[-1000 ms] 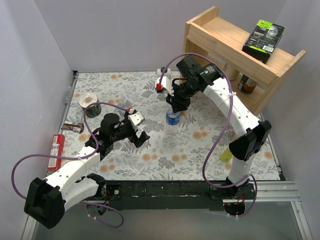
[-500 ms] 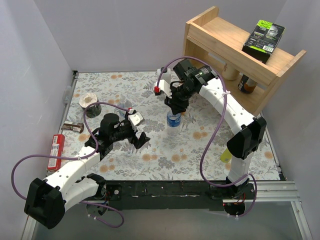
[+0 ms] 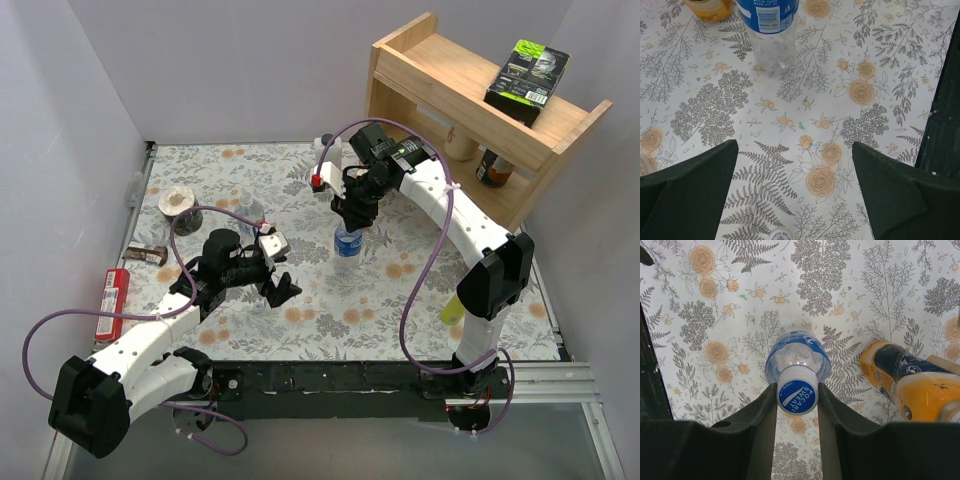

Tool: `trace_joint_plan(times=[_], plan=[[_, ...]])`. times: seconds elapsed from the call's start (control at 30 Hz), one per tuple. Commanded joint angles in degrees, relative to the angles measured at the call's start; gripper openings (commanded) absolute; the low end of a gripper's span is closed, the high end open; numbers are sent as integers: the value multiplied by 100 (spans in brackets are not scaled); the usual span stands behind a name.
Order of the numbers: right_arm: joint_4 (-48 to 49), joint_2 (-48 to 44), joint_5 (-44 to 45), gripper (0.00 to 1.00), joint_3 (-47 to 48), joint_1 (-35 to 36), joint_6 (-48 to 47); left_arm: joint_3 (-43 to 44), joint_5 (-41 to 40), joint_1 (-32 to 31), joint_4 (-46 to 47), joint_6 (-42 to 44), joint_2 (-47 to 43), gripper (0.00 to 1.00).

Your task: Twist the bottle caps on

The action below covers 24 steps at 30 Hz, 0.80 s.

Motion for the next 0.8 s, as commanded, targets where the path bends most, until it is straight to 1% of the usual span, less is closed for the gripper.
trace_joint_plan(times=[0.0,0.07,0.27,0.4,0.57,0.7,0.77], plan=[[99,-114,99,44,-149,-11,64,-70,242,44,-123,152,-136,98],[108,-123,90,48,-140,-11,64,-70,286,44,-123,178,-119,98],[99,-149,2,51,-105,-11,73,-79,277,61,-70,213,-101,98],[108,-132,11,56,-61,-11,108,-88,312,70,-70,214,-119,98],[160,-150,29,60,0,-11,152,-79,373,70,-79,222,-101,98],[126,-141,-111,61,167,-11,178,43,391,70,-88,117,-66,98],[64,-106,-278,64,509,-11,196,262,347,70,-149,-76,-40,98]])
